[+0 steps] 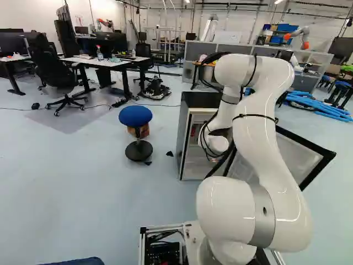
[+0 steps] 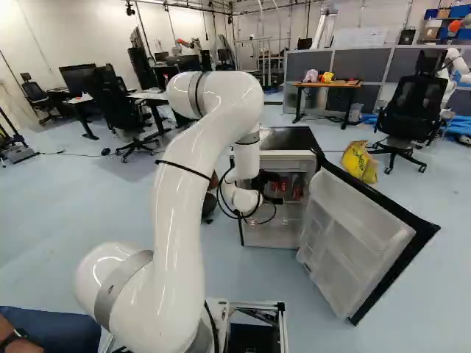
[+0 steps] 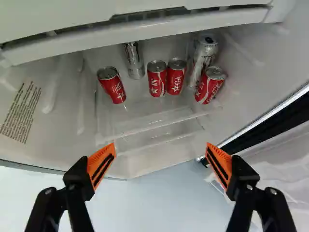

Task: Grab a drink from the fridge

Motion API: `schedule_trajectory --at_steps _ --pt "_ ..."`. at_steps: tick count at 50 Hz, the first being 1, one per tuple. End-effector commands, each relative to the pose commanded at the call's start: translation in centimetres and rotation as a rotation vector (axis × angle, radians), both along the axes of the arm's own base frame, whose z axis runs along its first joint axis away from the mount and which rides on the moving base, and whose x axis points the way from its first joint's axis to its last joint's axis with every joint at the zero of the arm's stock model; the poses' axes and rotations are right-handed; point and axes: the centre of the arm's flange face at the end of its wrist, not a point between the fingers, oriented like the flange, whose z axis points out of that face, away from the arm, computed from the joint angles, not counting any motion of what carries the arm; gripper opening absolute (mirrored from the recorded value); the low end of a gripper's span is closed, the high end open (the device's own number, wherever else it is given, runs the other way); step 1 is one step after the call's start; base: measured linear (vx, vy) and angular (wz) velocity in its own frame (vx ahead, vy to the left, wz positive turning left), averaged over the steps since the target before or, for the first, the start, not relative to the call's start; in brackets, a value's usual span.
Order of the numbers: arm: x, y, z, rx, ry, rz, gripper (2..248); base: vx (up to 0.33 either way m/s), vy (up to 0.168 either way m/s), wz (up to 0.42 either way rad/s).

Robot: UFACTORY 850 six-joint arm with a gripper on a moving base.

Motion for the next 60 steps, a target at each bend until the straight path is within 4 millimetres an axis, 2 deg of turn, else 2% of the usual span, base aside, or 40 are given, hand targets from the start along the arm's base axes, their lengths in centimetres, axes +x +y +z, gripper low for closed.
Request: schedule_trajectory --at_steps 16,36,60 --pt "1.8 -0.3 -2.4 0.0 0.0 0.005 247 0.0 0.0 0.0" --pt "2.2 -0.9 -5.0 -0.002 -0.006 0.002 247 0.0 0.0 0.0" --pt "3.1 -0.9 -7.4 -0.028 -0.105 0.036 247 0.0 0.0 0.0"
